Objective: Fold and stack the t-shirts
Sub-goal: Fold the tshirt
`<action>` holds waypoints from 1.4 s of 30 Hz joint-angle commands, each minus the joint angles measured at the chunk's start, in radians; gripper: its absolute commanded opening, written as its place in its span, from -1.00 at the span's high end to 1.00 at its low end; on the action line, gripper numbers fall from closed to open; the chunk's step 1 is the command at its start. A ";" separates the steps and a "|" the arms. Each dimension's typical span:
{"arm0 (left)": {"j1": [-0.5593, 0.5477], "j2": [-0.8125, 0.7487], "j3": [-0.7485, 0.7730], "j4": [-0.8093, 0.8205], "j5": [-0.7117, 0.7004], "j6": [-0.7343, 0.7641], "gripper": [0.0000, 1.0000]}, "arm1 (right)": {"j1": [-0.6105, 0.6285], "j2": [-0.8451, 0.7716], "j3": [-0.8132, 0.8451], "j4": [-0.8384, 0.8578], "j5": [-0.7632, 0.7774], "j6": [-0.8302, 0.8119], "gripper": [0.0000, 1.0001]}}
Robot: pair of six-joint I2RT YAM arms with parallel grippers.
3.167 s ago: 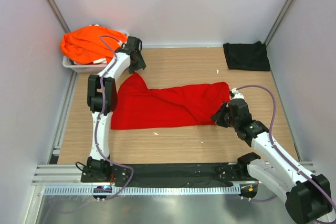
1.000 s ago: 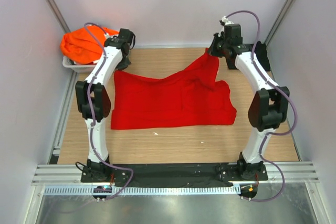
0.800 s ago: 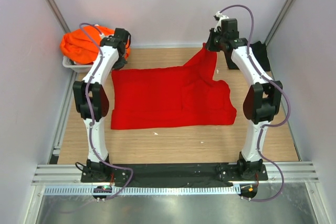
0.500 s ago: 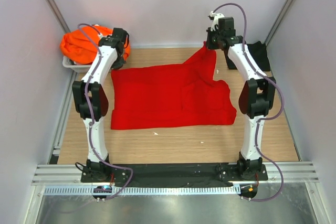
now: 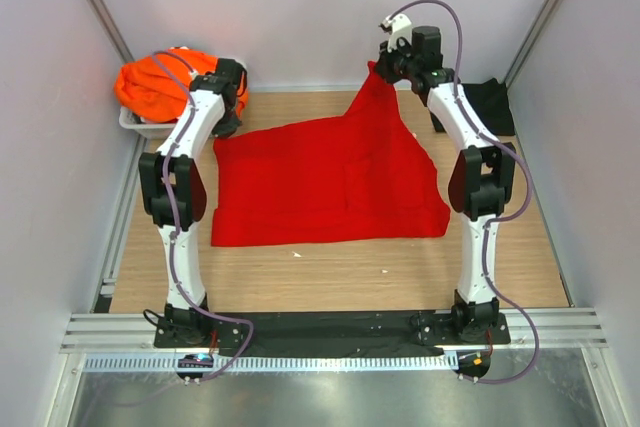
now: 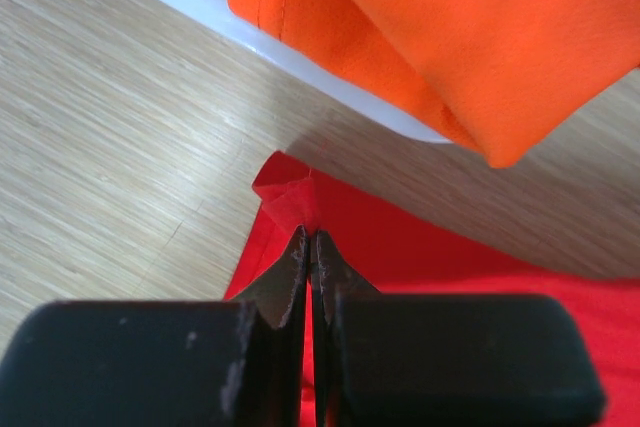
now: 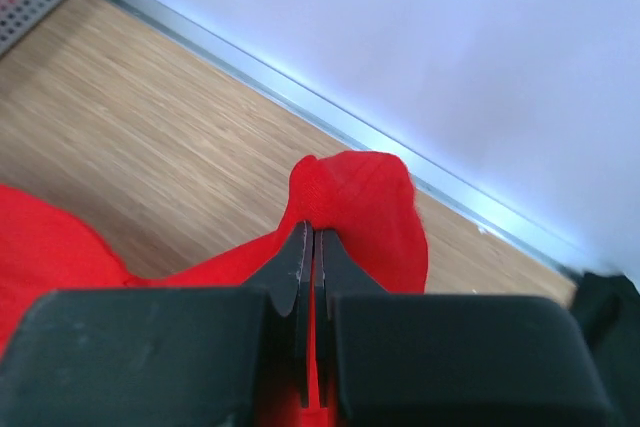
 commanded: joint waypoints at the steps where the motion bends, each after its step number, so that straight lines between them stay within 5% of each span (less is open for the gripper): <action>1: 0.005 -0.015 -0.012 0.028 0.004 -0.019 1.00 | 0.026 0.020 0.038 0.095 -0.079 -0.016 0.98; 11: 0.005 -0.012 0.003 0.020 -0.001 -0.007 1.00 | 0.012 -0.035 -0.103 0.100 0.202 -0.013 0.98; 16: 0.004 -0.035 -0.020 0.013 -0.001 -0.006 1.00 | -0.005 -0.135 -0.167 0.054 0.222 0.030 0.98; 30: 0.005 -0.133 -0.186 0.065 0.009 0.005 1.00 | -0.010 -0.578 -0.714 0.036 0.231 0.160 0.98; 42: 0.005 -0.182 -0.293 0.085 0.003 0.011 1.00 | -0.008 -0.807 -1.042 0.013 0.194 0.318 0.97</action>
